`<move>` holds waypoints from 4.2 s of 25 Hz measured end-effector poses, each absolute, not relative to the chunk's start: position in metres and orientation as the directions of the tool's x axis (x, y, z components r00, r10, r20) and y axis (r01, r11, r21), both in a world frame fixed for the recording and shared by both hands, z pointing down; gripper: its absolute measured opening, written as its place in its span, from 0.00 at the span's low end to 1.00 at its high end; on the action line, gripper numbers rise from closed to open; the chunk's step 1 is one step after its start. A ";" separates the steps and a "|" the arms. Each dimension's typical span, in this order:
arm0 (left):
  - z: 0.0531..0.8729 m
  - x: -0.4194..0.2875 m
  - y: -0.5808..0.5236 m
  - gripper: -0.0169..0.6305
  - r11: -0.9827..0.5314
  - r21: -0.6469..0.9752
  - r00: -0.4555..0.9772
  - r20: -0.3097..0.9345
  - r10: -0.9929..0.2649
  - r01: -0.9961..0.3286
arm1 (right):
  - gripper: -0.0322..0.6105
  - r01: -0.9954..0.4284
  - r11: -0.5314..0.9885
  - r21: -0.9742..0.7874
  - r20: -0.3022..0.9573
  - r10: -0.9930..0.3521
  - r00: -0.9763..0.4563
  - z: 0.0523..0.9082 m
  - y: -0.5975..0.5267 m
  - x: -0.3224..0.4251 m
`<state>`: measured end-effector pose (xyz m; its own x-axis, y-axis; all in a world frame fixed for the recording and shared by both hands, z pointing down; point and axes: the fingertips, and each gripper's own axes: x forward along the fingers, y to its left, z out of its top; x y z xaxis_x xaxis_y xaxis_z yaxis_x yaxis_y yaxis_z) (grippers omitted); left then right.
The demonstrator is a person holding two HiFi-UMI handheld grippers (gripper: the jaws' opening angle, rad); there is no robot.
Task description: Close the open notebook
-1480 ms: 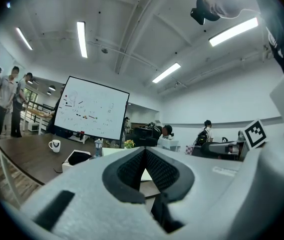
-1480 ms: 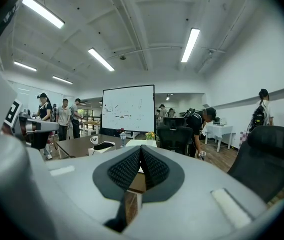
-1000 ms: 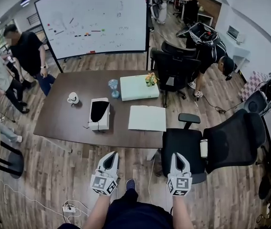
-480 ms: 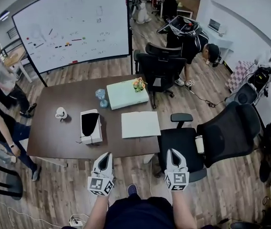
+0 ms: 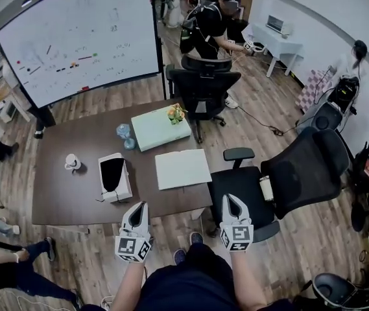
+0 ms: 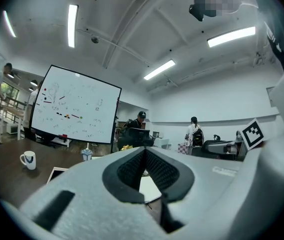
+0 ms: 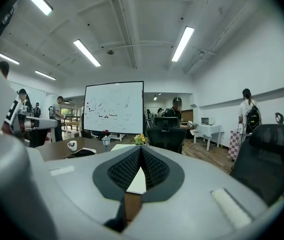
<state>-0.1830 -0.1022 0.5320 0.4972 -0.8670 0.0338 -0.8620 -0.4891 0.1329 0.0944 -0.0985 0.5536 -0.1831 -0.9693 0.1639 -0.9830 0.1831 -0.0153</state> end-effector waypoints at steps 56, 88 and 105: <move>0.563 -0.171 -0.252 0.00 -0.434 0.092 0.442 0.092 -0.893 -0.896 | 0.06 -0.941 0.338 0.016 0.488 -0.824 -0.288 0.832 -0.292 0.136; 0.580 -0.162 -0.270 0.00 -0.424 0.109 0.436 0.158 -0.886 -0.899 | 0.06 -0.894 0.442 -0.070 0.564 -0.722 -0.401 0.893 -0.288 0.124; 0.574 -0.163 -0.262 0.00 -0.437 0.128 0.451 0.128 -0.883 -0.891 | 0.06 -0.865 0.502 0.020 0.455 -0.775 -0.439 0.828 -0.295 0.104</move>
